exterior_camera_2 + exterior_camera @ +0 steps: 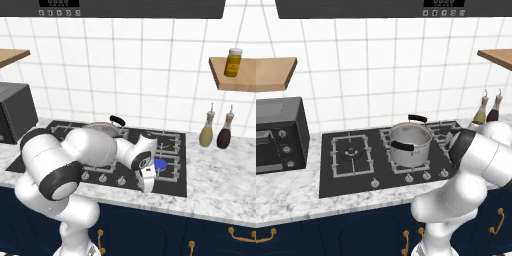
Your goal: Turn off the front right burner of the stove.
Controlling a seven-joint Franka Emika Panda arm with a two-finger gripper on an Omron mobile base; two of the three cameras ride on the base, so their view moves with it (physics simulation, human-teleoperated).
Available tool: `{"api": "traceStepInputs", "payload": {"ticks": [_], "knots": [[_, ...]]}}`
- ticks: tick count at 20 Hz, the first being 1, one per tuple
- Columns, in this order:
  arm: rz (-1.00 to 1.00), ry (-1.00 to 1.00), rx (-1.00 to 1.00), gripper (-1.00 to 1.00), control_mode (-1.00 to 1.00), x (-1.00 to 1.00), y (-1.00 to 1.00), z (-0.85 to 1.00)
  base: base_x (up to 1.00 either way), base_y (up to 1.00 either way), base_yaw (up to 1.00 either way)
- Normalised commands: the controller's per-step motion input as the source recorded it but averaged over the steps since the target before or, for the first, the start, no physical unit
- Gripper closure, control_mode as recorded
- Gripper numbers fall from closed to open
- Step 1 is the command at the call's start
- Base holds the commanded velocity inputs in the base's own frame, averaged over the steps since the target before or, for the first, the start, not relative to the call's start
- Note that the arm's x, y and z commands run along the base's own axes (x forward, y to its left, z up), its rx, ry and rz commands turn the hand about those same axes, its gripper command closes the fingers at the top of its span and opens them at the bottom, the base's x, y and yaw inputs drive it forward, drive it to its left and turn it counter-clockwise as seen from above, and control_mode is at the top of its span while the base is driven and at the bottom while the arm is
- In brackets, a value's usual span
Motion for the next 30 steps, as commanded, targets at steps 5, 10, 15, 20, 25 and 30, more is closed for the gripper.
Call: {"api": "traceStepInputs", "payload": {"ticks": [5,10,15,20,25,30], "knots": [[0.02,0.0,0.0,-1.0,-1.0,0.13,-0.12,0.0,0.0,0.0,0.0],[0.0,0.0,0.0,1.0,-1.0,0.01,-0.01,0.0,0.0,0.0,0.0],[-0.05,0.01,0.01,1.0,-1.0,0.0,0.0,0.0,0.0,0.0,0.0],[-0.33,0.1,0.02,1.0,-1.0,-0.02,0.0,-0.02,0.0,0.0,0.0],[-0.52,0.08,0.0,1.0,-1.0,-0.01,0.0,-0.18,0.0,0.0,0.0],[-0.66,0.05,0.0,1.0,-1.0,-0.06,0.0,-0.33,0.0,0.0,0.0]]}}
